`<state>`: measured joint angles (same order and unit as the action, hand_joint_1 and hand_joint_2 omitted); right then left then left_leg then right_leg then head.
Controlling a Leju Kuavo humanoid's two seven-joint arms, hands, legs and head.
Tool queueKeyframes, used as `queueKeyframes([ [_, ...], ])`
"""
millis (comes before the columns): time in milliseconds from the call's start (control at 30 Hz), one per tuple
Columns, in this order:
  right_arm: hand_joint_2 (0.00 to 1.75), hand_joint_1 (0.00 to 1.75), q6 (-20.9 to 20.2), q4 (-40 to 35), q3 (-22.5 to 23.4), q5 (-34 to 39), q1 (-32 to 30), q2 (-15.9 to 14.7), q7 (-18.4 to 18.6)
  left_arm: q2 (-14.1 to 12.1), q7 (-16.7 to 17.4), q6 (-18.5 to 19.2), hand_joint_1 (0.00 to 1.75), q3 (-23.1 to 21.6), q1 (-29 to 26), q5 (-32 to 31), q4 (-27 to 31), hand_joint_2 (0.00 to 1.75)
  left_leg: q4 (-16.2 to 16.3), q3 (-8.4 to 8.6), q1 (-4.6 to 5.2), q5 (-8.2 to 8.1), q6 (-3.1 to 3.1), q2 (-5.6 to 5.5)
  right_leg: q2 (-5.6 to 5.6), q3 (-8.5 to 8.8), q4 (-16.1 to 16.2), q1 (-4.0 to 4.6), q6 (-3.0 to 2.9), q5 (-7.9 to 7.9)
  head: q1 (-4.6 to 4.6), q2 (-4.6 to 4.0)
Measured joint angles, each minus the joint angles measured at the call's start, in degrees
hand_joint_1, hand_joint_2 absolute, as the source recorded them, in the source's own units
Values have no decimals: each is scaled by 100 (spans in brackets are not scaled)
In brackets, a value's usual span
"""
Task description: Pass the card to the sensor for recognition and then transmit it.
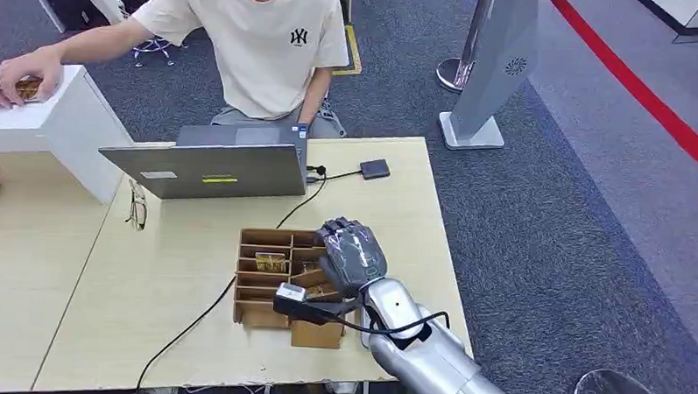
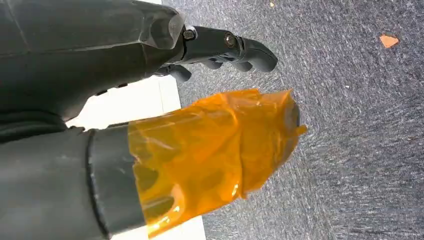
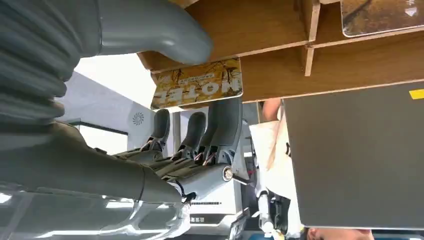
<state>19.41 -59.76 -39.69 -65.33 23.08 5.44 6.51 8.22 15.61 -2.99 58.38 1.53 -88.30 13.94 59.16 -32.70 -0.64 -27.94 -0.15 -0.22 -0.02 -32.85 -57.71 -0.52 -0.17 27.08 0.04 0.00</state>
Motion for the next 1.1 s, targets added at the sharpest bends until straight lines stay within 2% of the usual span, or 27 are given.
queueKeyframes([
  [33,175,75,-4,9,5,-2,3,0,0,0,0,0,0,0,0,0,0,0,0,0,0,0,0,0,0,0,0,0,0,0,0,0],
  [133,175,77,-7,24,22,-15,4,0,0,0,0,0,0,0,0,0,0,0,0,0,0,1,-1,0,0,0,0,0,0,0,0,0],
  [267,175,91,-9,29,53,-31,5,0,0,0,2,0,0,0,0,0,0,0,0,0,0,1,-2,0,0,0,0,0,0,0,0,0],
  [500,175,101,-13,44,96,-72,18,0,0,0,20,0,0,0,0,0,0,0,0,0,0,2,-2,0,0,0,0,0,-1,-1,0,0],
  [533,175,112,-13,48,99,-72,22,0,0,0,24,0,0,0,0,0,0,0,0,0,0,2,-2,0,0,0,0,0,-1,-1,0,0],
  [567,175,138,-15,50,101,-72,26,2,0,0,31,0,0,0,0,-2,0,0,0,0,0,1,-2,0,0,0,0,0,-1,-1,0,0],
  [600,175,145,-15,55,105,-72,32,4,0,0,37,0,0,0,0,0,0,0,0,0,0,1,-2,0,0,0,0,0,-1,-1,0,0],
  [667,175,173,-15,66,118,-72,55,7,0,0,48,0,0,0,0,-2,0,0,0,0,0,1,-2,0,0,0,0,0,-1,-1,0,0],
  [1100,175,175,-41,101,136,-4,111,35,-18,0,66,0,0,0,1,-4,0,0,0,1,0,2,-2,1,1,0,0,0,-2,-2,0,0],
])
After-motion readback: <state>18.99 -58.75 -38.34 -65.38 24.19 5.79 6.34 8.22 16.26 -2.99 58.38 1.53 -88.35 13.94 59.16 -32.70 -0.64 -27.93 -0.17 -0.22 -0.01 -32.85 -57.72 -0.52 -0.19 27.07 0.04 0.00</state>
